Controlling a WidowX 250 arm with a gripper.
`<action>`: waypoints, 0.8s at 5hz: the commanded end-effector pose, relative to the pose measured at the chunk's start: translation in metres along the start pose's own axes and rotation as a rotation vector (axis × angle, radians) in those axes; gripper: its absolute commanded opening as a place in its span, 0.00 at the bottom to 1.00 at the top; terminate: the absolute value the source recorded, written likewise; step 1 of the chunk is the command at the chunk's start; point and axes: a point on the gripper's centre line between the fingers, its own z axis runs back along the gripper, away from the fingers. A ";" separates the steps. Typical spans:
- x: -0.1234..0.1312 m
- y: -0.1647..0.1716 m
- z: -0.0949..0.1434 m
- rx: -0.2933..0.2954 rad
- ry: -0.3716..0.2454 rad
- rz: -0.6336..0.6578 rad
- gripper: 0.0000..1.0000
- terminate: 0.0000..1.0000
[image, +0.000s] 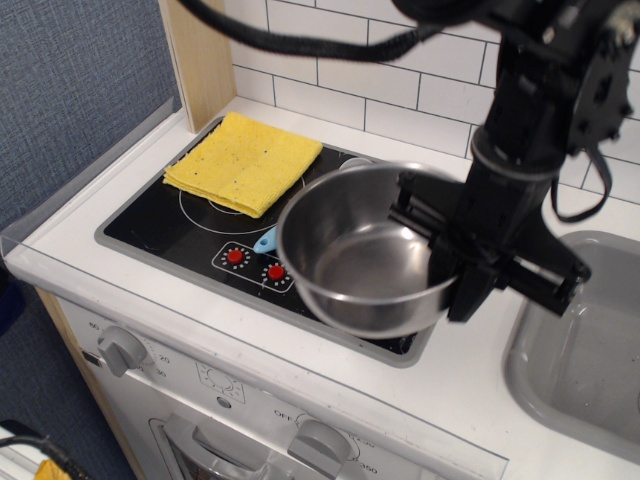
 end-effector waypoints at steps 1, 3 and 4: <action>0.007 -0.008 -0.021 0.006 0.037 0.001 0.00 0.00; 0.009 0.014 -0.054 0.043 0.071 0.059 0.00 0.00; 0.013 0.020 -0.055 0.055 0.044 0.062 0.00 0.00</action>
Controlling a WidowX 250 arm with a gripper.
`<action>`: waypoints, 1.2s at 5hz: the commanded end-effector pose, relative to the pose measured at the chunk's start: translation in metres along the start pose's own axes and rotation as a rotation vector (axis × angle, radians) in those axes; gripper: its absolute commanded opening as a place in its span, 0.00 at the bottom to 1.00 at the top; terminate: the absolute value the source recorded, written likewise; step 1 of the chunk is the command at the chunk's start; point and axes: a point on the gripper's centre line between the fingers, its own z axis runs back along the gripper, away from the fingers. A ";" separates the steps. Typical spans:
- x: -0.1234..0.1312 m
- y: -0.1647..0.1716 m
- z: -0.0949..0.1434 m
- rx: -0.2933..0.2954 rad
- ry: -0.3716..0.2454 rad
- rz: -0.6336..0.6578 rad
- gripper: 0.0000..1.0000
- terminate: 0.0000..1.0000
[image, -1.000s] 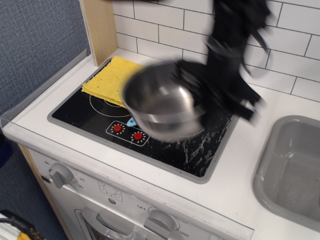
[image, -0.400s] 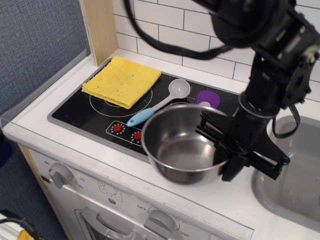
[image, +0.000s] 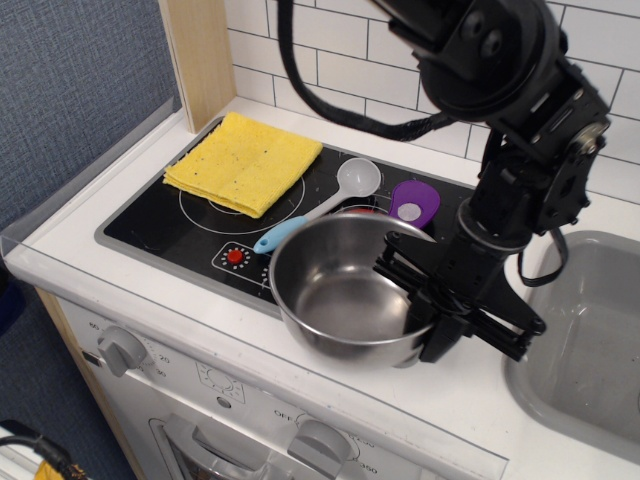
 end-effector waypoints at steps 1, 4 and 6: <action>0.003 0.007 0.017 -0.002 -0.056 -0.023 1.00 0.00; 0.005 0.028 0.088 -0.112 -0.201 0.020 1.00 0.00; 0.005 0.033 0.084 -0.121 -0.182 -0.026 1.00 0.00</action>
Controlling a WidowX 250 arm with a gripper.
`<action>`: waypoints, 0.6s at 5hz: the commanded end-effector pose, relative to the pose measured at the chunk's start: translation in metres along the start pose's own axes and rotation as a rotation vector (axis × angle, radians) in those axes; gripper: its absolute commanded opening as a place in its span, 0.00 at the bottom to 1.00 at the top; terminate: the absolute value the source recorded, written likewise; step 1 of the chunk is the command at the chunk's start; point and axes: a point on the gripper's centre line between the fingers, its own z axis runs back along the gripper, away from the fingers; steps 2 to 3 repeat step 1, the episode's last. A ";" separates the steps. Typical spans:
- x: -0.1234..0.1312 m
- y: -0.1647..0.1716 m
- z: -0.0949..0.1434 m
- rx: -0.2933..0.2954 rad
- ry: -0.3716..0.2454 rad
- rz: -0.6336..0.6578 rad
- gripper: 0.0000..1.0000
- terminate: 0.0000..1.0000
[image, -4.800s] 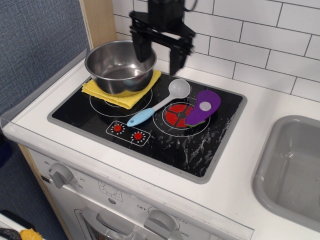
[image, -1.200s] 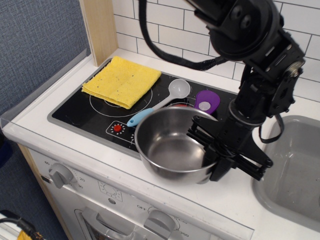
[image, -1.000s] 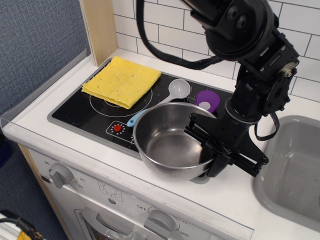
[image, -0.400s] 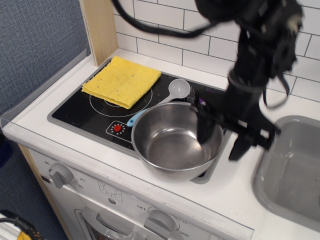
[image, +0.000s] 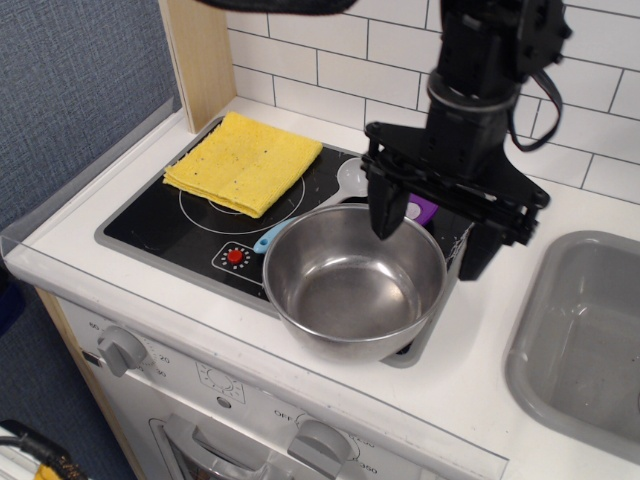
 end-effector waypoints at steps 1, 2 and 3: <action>0.000 0.003 0.013 -0.007 -0.039 0.003 1.00 1.00; 0.000 0.003 0.013 -0.007 -0.039 0.003 1.00 1.00; 0.000 0.003 0.013 -0.007 -0.039 0.003 1.00 1.00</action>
